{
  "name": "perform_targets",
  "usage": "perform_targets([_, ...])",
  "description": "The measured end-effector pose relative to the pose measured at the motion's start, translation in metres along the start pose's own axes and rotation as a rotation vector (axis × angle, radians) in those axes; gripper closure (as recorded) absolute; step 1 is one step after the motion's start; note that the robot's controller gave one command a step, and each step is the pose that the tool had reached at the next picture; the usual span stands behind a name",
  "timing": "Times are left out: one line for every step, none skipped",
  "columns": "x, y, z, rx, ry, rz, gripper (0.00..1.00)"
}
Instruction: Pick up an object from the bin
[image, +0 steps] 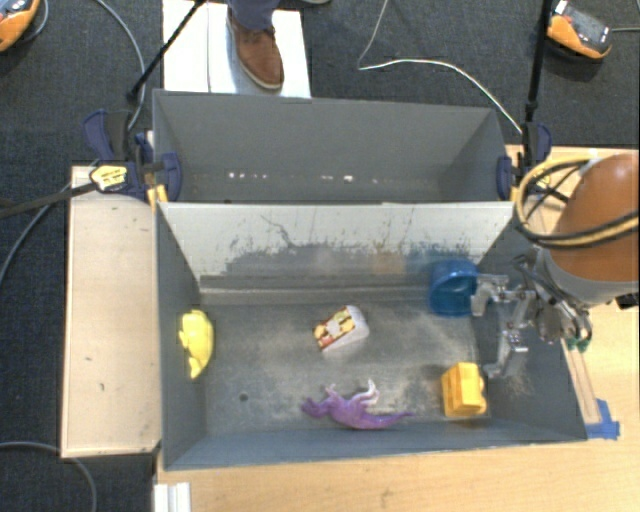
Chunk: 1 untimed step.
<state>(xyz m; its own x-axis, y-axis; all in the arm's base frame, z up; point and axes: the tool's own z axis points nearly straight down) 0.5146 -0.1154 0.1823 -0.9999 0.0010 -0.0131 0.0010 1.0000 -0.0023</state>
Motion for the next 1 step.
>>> perform_targets([-0.0180,0.0001,0.0374,0.003,-0.012,-0.050,0.00])
